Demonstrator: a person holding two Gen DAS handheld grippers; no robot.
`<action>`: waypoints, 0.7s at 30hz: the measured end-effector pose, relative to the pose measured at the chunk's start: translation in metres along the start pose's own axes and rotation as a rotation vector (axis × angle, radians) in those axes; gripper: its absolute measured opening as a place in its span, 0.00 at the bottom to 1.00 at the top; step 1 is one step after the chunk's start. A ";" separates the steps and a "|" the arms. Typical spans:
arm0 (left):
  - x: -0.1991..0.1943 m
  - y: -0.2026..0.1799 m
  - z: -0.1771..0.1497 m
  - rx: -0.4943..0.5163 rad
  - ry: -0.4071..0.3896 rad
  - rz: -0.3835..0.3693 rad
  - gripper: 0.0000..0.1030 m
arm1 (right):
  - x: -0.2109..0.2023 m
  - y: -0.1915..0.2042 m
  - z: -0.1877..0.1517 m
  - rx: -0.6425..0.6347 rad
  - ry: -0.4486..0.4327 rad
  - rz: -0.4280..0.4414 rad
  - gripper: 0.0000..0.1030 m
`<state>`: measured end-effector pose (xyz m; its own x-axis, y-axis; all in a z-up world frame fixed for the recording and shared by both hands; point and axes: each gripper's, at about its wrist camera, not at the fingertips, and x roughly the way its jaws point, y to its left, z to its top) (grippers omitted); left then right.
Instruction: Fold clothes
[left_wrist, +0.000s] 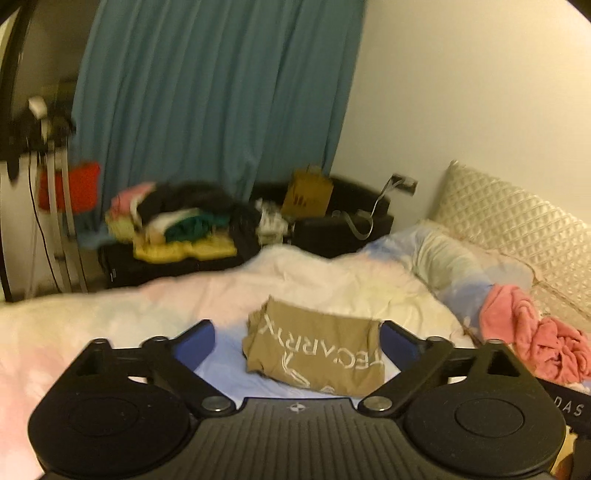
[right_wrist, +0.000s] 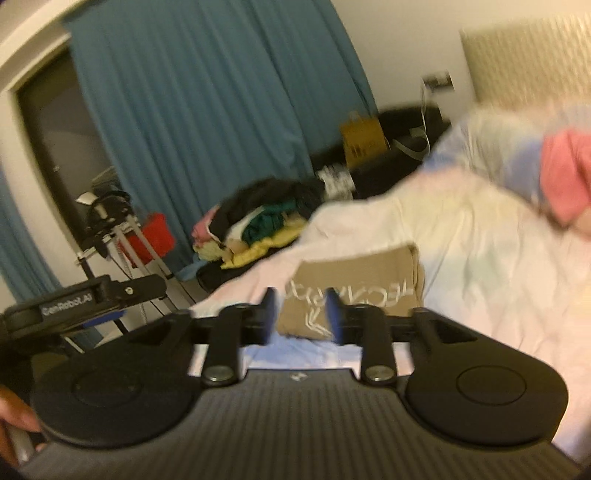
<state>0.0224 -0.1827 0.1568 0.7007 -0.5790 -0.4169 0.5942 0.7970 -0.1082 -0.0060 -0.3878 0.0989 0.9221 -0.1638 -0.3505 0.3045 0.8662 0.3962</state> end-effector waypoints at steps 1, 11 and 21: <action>-0.018 -0.003 0.001 0.018 -0.020 0.002 0.97 | -0.011 0.004 -0.003 -0.014 -0.025 0.006 0.73; -0.096 0.000 -0.050 0.069 -0.147 0.038 1.00 | -0.057 0.024 -0.062 -0.120 -0.149 0.044 0.82; -0.074 0.027 -0.118 0.014 -0.182 0.046 1.00 | -0.025 0.018 -0.116 -0.183 -0.171 0.010 0.81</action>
<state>-0.0596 -0.0985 0.0785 0.7862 -0.5650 -0.2503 0.5649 0.8213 -0.0794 -0.0507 -0.3131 0.0162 0.9566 -0.2187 -0.1923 0.2611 0.9366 0.2336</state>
